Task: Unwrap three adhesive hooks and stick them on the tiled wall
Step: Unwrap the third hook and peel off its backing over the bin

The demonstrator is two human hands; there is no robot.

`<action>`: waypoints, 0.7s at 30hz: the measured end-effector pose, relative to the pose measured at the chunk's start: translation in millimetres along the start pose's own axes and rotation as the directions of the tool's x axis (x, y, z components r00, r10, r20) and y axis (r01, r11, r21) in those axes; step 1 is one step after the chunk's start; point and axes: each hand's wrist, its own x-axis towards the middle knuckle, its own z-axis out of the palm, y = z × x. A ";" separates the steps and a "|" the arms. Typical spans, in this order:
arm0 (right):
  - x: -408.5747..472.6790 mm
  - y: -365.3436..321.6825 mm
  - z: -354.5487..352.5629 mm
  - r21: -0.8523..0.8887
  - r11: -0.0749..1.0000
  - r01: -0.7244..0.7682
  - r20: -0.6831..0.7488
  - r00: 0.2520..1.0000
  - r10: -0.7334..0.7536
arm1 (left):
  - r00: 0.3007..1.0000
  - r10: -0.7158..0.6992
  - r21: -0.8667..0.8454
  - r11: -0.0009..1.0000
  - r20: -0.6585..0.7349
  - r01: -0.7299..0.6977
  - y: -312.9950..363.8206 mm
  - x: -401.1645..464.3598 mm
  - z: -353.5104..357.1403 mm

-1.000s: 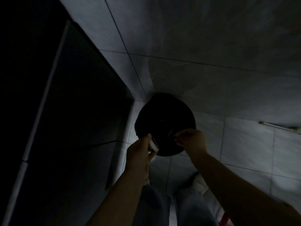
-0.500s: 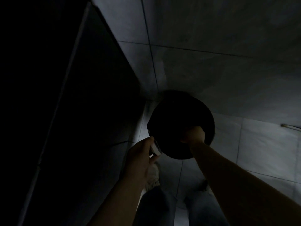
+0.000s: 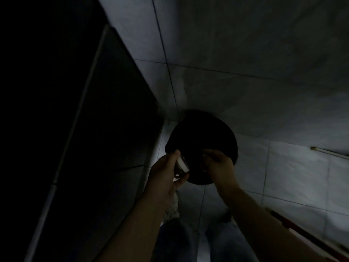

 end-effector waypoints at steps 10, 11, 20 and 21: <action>-86.8 -66.0 -49.1 -0.218 0.840 0.497 0.037 0.864 -0.502 | 0.991 0.043 0.047 0.998 0.128 -0.050 31.7 -62.9 58.2; -90.4 -75.0 -54.0 -0.242 0.815 0.526 0.020 0.843 -0.538 | 0.988 0.050 0.060 0.996 0.148 -0.059 37.2 -71.6 64.2; -139.9 -153.3 -82.1 -0.216 0.809 0.546 -0.116 0.808 -0.577 | 0.946 0.243 0.075 0.962 0.212 -0.264 93.1 -150.6 84.6; -147.1 -162.9 -85.6 -0.171 0.837 0.520 -0.141 0.828 -0.543 | 0.942 0.267 0.097 0.952 0.206 -0.291 100.9 -160.8 86.2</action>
